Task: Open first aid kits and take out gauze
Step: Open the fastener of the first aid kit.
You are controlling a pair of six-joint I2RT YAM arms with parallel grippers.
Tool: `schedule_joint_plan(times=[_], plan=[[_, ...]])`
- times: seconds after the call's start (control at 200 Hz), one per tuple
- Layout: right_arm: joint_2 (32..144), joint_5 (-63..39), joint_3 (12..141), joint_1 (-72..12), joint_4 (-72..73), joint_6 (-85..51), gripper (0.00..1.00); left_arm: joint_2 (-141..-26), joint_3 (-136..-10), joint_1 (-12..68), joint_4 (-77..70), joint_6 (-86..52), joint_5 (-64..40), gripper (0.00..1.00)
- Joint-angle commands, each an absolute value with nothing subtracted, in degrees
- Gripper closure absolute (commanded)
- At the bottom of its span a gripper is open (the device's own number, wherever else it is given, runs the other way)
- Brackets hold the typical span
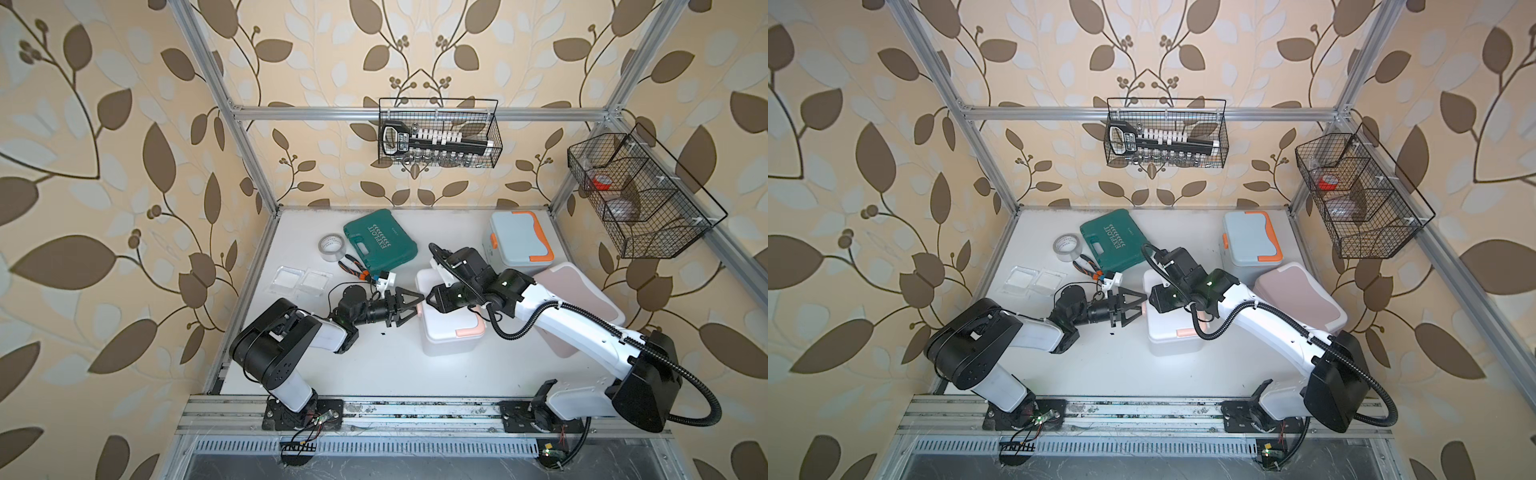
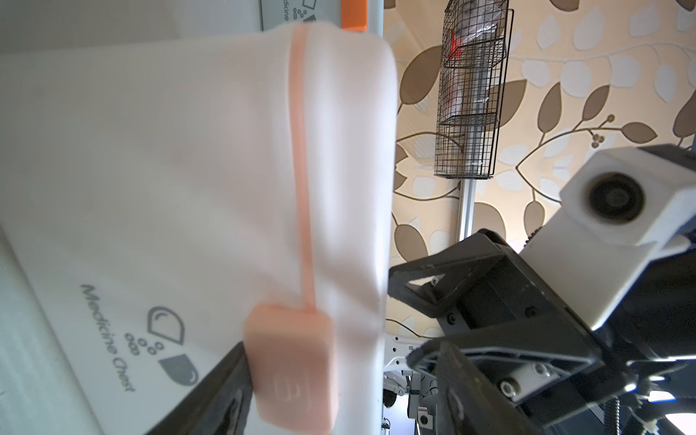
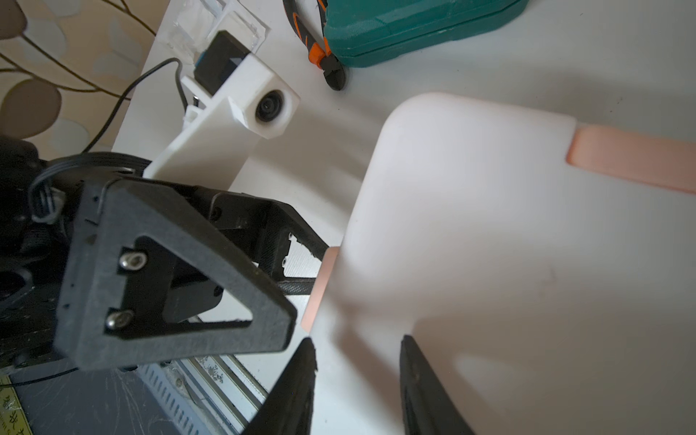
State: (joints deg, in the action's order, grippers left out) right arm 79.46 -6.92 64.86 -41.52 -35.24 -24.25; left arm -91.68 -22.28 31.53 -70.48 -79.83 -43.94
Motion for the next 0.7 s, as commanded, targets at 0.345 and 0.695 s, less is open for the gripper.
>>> schedule_joint_plan(times=[0.345, 0.695], plan=[[82.8, -6.5, 59.9, -41.7, -42.7, -25.3, 0.63, -77.2, -22.0, 32.2, -68.7, -77.9, -43.7, 0.24], [80.7, -6.4, 64.7, -41.7, -45.1, -25.6, 0.58, -66.1, -22.4, 32.0, -43.3, -70.5, -39.6, 0.18]])
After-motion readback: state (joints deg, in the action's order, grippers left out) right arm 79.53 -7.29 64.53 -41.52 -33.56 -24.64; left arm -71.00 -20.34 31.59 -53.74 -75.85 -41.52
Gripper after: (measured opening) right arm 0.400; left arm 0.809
